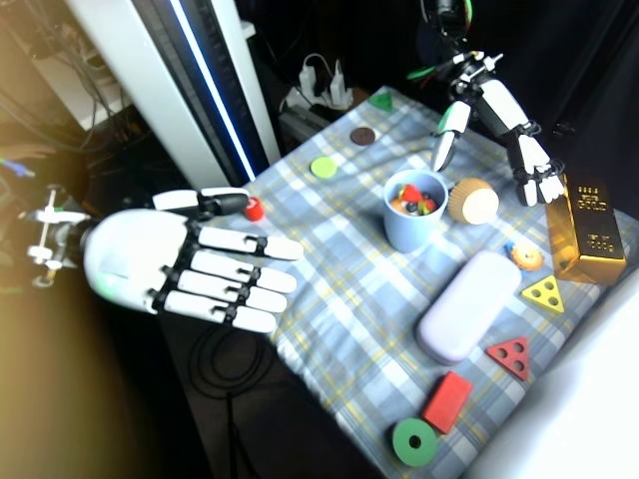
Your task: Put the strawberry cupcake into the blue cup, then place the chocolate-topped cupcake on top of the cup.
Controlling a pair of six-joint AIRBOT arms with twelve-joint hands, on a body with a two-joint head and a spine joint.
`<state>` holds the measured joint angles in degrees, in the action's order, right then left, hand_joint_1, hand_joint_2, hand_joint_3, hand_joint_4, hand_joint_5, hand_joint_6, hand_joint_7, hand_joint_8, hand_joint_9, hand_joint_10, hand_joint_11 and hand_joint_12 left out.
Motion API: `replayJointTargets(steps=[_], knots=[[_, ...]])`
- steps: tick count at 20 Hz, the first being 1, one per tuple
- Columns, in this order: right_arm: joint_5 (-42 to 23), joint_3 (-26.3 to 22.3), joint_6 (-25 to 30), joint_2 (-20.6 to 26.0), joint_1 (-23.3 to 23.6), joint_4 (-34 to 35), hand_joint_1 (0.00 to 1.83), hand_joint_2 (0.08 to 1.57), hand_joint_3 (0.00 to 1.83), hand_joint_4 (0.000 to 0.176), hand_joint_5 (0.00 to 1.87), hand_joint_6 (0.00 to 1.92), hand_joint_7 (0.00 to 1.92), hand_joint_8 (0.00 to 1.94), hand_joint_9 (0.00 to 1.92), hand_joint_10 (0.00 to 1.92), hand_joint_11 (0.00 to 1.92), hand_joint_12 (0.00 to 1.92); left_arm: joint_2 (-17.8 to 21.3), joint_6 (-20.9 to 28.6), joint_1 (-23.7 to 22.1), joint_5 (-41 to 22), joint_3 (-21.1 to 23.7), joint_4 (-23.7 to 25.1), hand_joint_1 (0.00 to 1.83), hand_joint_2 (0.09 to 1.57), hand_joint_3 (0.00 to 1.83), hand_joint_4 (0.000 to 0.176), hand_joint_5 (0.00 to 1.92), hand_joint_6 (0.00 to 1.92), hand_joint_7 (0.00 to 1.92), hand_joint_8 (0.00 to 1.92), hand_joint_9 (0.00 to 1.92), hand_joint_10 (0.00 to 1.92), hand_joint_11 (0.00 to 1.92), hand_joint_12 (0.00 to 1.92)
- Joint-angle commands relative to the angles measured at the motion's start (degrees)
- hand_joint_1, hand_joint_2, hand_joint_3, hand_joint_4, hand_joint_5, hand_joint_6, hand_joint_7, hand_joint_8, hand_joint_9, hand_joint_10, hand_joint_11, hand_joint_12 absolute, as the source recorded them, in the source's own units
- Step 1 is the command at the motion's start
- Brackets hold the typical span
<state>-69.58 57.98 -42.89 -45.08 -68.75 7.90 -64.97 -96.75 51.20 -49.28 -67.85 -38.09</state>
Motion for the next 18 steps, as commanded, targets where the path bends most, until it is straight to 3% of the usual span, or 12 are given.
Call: replayJointTargets(steps=[1,2,3,5,6,7,9,10,13,16,17,18], knots=[[-7.08,0.09,0.58,-0.01,0.3,1.24,0.21,0.88,0.0,0.077,0.04,0.0,0.12,0.0,0.03,0.0,0.0,0.0,-0.09,0.38,-0.21,-6.45,-0.38,1.75,0.6,0.75,0.0,0.12,0.28,0.01,0.16,0.0,0.07,0.0,0.0,0.0],[-7.08,0.09,0.58,-0.01,0.28,1.24,0.23,0.88,0.0,0.07,0.04,0.0,0.13,0.0,0.02,0.0,0.0,0.0,-0.19,0.38,-0.21,-6.38,-0.38,1.83,0.56,0.74,0.0,0.094,0.21,0.0,0.15,0.0,0.06,0.0,0.0,0.0],[-7.08,0.1,0.58,-0.03,0.28,1.24,0.24,0.89,0.0,0.069,0.04,0.0,0.13,0.0,0.03,0.0,0.0,0.0,-0.28,0.38,-0.21,-6.27,-0.44,1.86,0.55,0.75,0.0,0.049,0.34,0.02,0.17,0.0,0.06,0.0,0.0,0.0],[-7.09,0.1,0.58,-0.03,0.28,1.24,0.27,0.88,0.0,0.084,0.03,0.0,0.13,0.0,0.04,0.01,0.0,0.0,-0.55,0.38,-0.21,-5.95,-0.75,1.85,0.55,0.75,0.0,0.067,0.39,0.0,0.16,0.0,0.05,0.0,0.0,0.0],[-7.09,0.1,0.58,-0.04,0.28,1.23,0.26,0.88,0.0,0.082,0.04,0.0,0.15,0.01,0.06,0.01,0.0,0.0,-0.63,0.38,-0.21,-5.86,-0.8,1.85,0.57,0.75,0.0,0.061,0.43,0.02,0.16,0.0,0.05,0.0,0.0,0.0],[-7.09,0.1,0.58,-0.06,0.28,1.23,0.26,0.88,0.0,0.075,0.03,0.0,0.15,0.01,0.06,0.01,0.0,0.0,-0.66,0.38,-0.21,-5.83,-0.8,1.86,0.59,0.75,0.0,0.032,0.55,0.02,0.19,0.0,0.08,0.01,0.0,0.0],[-7.09,0.11,0.58,-0.07,0.28,1.23,0.24,0.88,0.0,0.077,0.04,0.0,0.16,0.01,0.07,0.01,0.0,0.0,-0.66,0.38,-0.25,-5.8,-0.79,1.93,0.53,0.75,0.0,0.048,0.56,0.01,0.19,0.0,0.09,0.0,0.0,0.0],[-7.09,0.11,0.58,-0.07,0.28,1.23,0.23,0.88,0.0,0.083,0.03,0.0,0.16,0.01,0.07,0.01,0.0,0.0,-0.66,0.38,-0.28,-5.77,-0.79,1.93,0.54,0.75,0.0,0.008,0.6,0.02,0.2,0.0,0.1,0.01,0.0,0.0],[-7.09,0.11,0.58,-0.07,0.28,1.23,0.23,0.87,0.0,0.078,0.04,0.0,0.15,0.0,0.06,0.01,0.0,0.0,-0.82,0.38,-0.29,-5.57,-0.79,2.13,0.57,0.75,0.0,0.04,0.59,0.01,0.18,0.0,0.08,0.01,0.0,0.0],[-7.09,0.11,0.6,-0.07,0.28,1.23,0.22,0.87,0.0,0.073,0.06,0.01,0.17,0.01,0.08,0.01,0.0,0.0,-1.16,0.38,-0.33,-5.04,-1.02,2.32,0.57,0.74,0.0,0.137,0.43,0.0,0.17,0.0,0.08,0.0,0.0,0.0],[-7.09,0.11,0.6,-0.07,0.28,1.23,0.22,0.86,0.0,0.094,0.04,0.0,0.15,0.0,0.06,0.0,0.0,0.0,-1.21,0.38,-0.36,-4.97,-1.04,2.4,0.57,0.75,0.0,0.141,0.41,0.0,0.14,0.0,0.04,0.0,0.0,0.0],[-7.09,0.11,0.6,-0.07,0.28,1.23,0.23,0.87,0.0,0.08,0.05,0.0,0.16,0.0,0.07,0.0,0.0,0.0,-1.22,0.38,-0.45,-4.95,-1.04,2.5,0.59,0.75,0.0,0.118,0.46,0.02,0.15,0.01,0.05,0.01,0.0,0.0]])
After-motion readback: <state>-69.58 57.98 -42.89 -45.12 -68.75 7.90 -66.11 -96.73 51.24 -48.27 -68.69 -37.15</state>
